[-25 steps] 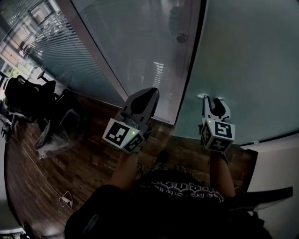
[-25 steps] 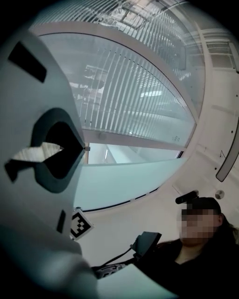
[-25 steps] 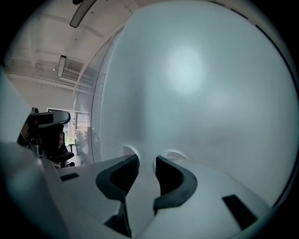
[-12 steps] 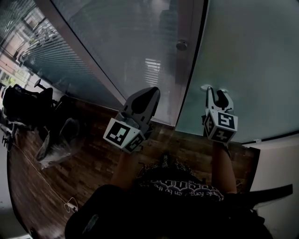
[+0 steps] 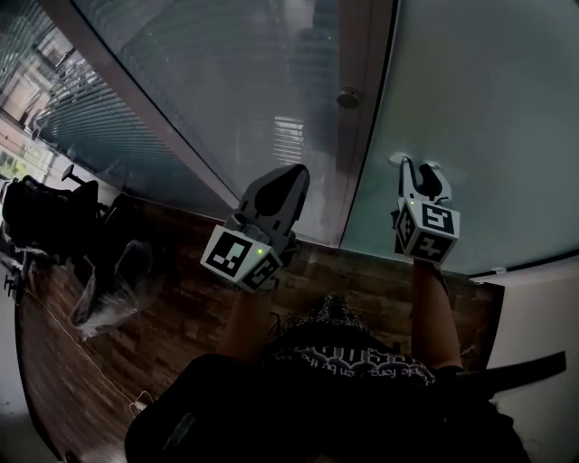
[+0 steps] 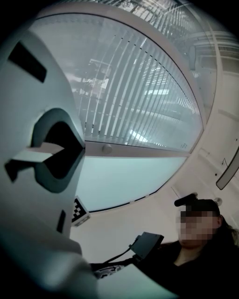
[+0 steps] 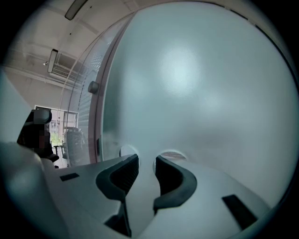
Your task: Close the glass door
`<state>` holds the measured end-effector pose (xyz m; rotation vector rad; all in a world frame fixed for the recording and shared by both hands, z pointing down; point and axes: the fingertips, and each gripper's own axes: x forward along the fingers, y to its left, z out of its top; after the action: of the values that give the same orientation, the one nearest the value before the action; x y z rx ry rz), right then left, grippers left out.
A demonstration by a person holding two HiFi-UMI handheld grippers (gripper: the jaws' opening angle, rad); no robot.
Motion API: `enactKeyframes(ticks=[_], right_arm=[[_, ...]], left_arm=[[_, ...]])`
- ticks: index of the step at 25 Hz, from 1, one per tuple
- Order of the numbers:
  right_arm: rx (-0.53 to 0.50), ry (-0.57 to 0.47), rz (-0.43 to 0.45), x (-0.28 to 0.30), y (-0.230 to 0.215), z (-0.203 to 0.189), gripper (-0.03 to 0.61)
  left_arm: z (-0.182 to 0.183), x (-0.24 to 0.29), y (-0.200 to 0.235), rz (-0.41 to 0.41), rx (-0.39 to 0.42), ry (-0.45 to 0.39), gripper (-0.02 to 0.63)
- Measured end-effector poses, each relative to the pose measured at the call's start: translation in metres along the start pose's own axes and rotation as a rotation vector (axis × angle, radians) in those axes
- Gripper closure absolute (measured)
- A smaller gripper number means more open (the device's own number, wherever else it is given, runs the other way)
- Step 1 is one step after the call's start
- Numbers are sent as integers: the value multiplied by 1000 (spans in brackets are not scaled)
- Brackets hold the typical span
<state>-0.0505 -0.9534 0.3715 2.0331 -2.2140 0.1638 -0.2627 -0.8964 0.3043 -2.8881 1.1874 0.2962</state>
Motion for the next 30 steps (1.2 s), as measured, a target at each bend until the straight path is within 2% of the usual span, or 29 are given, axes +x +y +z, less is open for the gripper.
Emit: enactKeyframes(ticks=[15, 30], right_arm=[[16, 9, -36, 19, -9, 2, 463], [18, 9, -46, 24, -8, 4, 463]], left_arm=[[-1, 3, 11, 1, -11, 7, 612], [-3, 13, 11, -32, -22, 5, 612]])
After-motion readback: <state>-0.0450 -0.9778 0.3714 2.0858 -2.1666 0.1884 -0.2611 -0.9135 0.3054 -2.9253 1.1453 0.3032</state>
